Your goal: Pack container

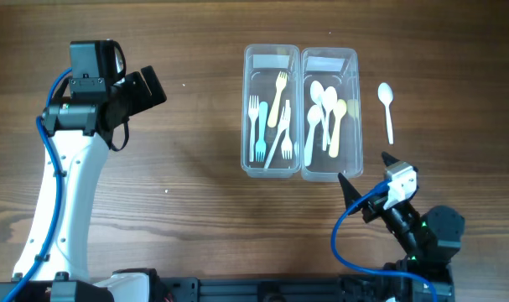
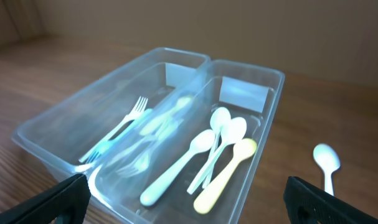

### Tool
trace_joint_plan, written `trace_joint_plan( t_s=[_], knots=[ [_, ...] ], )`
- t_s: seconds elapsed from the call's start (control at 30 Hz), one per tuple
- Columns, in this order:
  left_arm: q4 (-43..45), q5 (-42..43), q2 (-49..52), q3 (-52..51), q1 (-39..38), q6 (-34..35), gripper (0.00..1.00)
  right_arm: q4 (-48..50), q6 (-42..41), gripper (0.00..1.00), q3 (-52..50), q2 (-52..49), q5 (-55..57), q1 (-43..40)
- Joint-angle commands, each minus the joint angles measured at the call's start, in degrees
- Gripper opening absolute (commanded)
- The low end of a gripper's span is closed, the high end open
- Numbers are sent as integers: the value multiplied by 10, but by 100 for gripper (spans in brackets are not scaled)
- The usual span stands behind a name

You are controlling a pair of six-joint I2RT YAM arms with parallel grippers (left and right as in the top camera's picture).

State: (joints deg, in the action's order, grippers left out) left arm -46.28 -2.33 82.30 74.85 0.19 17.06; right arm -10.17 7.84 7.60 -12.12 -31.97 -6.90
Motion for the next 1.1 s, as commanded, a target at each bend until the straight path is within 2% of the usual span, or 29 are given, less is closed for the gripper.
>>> trace_joint_plan(
  t_s=[0.0, 0.27, 0.4, 0.73, 1.07],
  knots=[
    [1, -3, 4, 2, 3, -3, 100, 7, 11, 100, -6, 10, -15, 3],
    [1, -3, 4, 2, 3, -3, 100, 6, 12, 100, -6, 121, -14, 23],
    [1, -3, 4, 2, 3, -3, 100, 11, 12, 100, -6, 120, -10, 37],
    [1, -3, 4, 2, 3, -3, 100, -55, 11, 100, -13, 119, 184, 78],
    [1, -3, 4, 2, 3, -3, 100, -54, 12, 100, -16, 119, 271, 78]
  ],
)
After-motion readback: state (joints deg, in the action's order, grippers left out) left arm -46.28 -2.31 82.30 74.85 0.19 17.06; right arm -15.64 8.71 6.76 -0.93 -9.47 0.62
